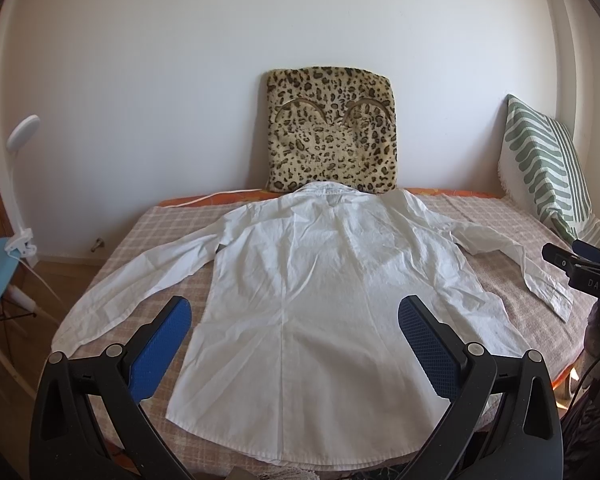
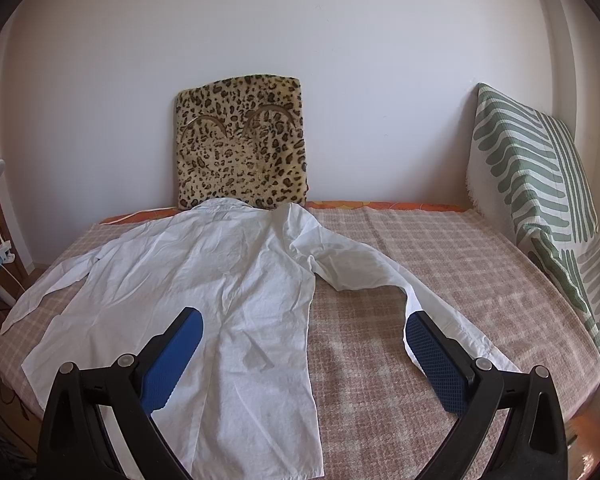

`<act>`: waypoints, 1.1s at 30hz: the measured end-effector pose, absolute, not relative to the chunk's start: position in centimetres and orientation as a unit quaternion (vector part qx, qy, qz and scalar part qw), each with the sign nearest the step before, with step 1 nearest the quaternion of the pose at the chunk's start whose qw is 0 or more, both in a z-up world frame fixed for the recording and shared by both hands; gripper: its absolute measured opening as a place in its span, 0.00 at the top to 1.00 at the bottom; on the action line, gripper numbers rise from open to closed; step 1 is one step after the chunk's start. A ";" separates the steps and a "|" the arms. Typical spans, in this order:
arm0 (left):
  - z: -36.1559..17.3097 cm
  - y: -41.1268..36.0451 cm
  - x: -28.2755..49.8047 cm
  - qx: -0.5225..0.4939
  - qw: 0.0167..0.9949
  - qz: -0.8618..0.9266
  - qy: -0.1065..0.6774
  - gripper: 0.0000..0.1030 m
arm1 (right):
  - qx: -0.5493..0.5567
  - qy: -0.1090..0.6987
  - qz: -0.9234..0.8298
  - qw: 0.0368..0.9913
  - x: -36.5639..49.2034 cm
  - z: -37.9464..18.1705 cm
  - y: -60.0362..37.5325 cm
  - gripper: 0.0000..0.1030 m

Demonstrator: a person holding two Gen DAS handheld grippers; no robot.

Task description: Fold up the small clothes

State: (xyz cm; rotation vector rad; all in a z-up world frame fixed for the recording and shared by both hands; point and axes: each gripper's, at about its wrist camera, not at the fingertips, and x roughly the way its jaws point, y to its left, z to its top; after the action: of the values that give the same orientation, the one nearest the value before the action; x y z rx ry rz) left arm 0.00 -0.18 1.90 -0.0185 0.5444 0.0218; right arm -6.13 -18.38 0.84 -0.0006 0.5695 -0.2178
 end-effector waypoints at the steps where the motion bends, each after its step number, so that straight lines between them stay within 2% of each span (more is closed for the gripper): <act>1: 1.9 -0.2 0.0 -0.010 0.963 0.010 0.269 0.00 | -0.001 0.280 -0.107 0.954 -6.1 0.8 -18.4 0.00; 33: 0.9 1.7 0.9 -0.031 0.957 0.016 0.287 0.00 | 0.012 0.285 -0.100 0.953 -5.1 0.5 -17.5 0.00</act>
State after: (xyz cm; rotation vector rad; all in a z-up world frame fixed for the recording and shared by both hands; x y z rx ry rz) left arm 0.86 1.70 0.85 -0.0626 0.5815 0.0331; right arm -5.11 -17.46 0.54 0.0246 0.5790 -0.2033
